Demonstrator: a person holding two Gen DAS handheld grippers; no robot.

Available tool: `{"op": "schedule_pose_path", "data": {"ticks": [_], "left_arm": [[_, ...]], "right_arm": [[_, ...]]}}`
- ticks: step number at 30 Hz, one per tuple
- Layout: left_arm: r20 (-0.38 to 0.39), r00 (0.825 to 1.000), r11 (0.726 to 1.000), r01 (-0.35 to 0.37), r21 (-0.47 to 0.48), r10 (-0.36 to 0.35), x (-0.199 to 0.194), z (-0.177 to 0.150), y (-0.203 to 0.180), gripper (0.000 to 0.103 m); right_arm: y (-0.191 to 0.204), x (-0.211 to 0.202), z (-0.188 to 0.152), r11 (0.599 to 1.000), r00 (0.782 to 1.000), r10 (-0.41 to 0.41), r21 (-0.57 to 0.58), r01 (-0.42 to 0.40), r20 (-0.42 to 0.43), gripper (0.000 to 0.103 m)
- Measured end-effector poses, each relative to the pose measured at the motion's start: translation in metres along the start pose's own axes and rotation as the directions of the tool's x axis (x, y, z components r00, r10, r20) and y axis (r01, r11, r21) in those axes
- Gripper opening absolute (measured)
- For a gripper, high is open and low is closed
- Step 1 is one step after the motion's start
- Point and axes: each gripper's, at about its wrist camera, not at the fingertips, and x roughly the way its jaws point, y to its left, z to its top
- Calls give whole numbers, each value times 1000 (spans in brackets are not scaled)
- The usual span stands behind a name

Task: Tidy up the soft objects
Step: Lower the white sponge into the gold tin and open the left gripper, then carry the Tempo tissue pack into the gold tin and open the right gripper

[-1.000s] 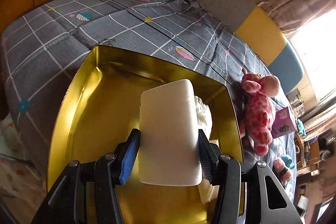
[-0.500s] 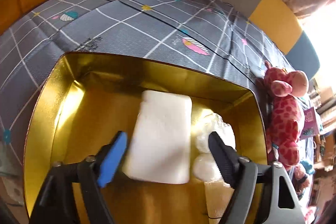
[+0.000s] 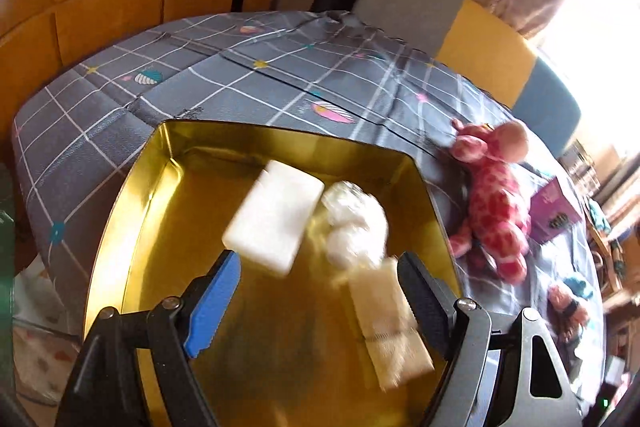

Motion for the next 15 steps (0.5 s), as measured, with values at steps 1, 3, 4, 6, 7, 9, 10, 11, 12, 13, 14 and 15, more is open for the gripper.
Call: {"op": "schedule_pose_path", "data": {"ticks": [1,3,4,6,7,9,10,11,12,13,14,15], "left_arm": [[7,1000,1000,2,8,-2,-5,-4,-3,82],[24,1000,999,1,40,-2,-17,-12,-12,82],[32,999,999,-1,51,-1,-21,-16,-16,83],[40,999,998,-3,69,0,-29,-22,-23,83],[44,999,997,-7,81,3,-33,-26,-26,83],[46,999,994,-7,106,3,-38,-31,-31,85],[45,999,993,-11,120,5,-39,-34,-35,85],[47,999,991,-15,134,9,-41,-37,-37,85],[48,999,990,-16,141,9,-43,-39,-39,85],[49,999,989,-17,148,10,-45,-41,-41,85],[49,999,988,-18,151,10,-45,-43,-42,85],[47,999,988,-18,156,11,-46,-45,-43,85]], "right_arm": [[0,0,-1,1000,1000,-3,0,3,4,55],[1,-1,-2,1000,1000,-6,3,6,14,55],[1,-2,-3,1000,1000,-9,4,9,19,55],[2,-4,-5,1000,1000,-15,4,15,28,55],[3,-5,-6,1000,999,-17,4,17,32,55],[4,-6,-8,1000,999,-19,6,19,42,55],[4,-7,-9,1000,999,-20,8,20,47,55],[4,-8,-10,1000,998,-21,8,20,52,55],[4,-9,-11,1000,998,-22,9,22,57,55],[4,-10,-11,1000,998,-23,10,23,60,55],[4,-11,-11,1000,998,-25,12,24,64,55],[5,-12,-12,1000,997,-26,14,26,68,55]]}}
